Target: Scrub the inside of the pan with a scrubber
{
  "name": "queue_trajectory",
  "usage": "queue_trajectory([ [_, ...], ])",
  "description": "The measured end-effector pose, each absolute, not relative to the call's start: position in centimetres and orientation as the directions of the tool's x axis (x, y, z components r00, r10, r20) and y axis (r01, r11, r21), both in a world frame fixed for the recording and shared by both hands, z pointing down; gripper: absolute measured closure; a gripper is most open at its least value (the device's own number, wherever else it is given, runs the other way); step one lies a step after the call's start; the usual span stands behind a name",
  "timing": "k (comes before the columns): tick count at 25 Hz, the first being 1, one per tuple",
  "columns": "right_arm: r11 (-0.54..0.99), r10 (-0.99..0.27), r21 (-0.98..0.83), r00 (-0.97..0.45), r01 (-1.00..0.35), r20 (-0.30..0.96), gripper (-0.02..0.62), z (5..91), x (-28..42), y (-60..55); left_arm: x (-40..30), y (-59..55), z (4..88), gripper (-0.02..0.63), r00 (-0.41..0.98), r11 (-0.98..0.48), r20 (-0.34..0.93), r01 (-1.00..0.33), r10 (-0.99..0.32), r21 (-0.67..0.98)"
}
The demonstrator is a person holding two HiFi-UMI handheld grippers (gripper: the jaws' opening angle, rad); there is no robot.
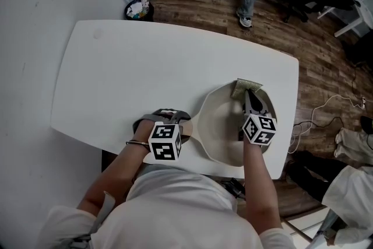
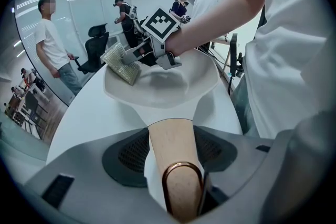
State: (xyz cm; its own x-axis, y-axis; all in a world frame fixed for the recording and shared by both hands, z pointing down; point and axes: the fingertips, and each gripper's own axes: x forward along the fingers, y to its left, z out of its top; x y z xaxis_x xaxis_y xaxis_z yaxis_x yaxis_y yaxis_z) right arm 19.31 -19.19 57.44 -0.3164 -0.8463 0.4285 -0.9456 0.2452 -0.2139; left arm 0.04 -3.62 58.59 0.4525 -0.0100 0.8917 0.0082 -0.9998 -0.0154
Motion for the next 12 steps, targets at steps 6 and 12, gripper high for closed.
queue_trajectory([
  [6,0.256,-0.839,-0.217,-0.328,-0.942,0.435,0.571,57.6,18.9,-19.2,0.1,-3.5,58.6,0.345,0.447,-0.999,0.895,0.034,-0.006,-0.023],
  [12,0.271,-0.832,-0.222,-0.344,-0.936,0.435,0.571,57.9,17.9,-19.6,0.0,-3.5,58.7,0.345,0.440,-0.999,0.898,0.047,0.003,-0.020],
])
